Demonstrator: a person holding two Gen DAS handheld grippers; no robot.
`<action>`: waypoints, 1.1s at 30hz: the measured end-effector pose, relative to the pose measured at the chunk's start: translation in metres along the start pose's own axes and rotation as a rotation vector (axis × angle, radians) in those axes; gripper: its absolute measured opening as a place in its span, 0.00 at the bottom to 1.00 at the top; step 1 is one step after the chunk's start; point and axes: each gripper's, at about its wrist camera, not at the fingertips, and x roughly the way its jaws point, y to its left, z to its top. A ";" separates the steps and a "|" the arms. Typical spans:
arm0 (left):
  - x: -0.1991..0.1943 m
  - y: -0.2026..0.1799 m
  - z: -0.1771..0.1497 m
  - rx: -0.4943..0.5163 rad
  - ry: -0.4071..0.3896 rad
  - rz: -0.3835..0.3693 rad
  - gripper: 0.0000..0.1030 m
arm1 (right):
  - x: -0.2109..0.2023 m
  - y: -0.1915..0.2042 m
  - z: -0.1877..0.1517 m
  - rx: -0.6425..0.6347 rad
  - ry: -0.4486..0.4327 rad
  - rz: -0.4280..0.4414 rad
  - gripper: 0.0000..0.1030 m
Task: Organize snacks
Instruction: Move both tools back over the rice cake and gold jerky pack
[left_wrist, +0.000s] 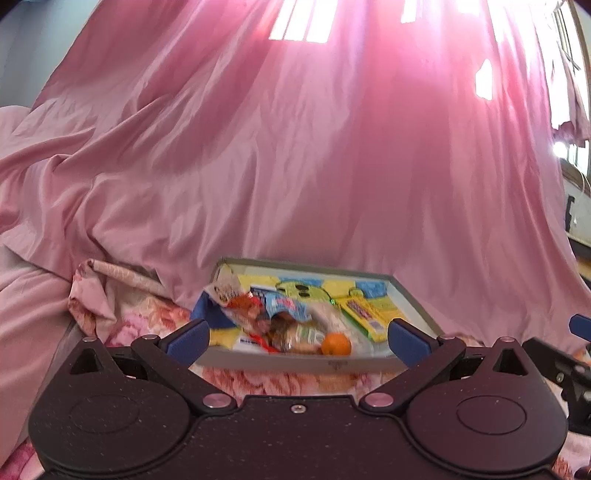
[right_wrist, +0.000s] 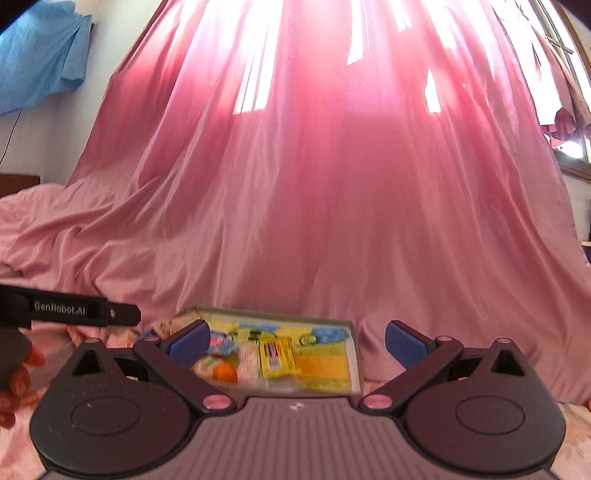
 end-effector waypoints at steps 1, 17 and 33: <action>-0.003 -0.001 -0.006 0.003 0.006 -0.001 0.99 | -0.005 0.001 -0.005 -0.008 0.007 -0.003 1.00; -0.031 0.003 -0.105 0.076 0.170 -0.001 0.99 | -0.054 0.022 -0.102 -0.026 0.225 -0.015 1.00; -0.027 0.007 -0.148 0.095 0.284 0.010 0.99 | -0.049 0.028 -0.139 -0.002 0.432 -0.017 1.00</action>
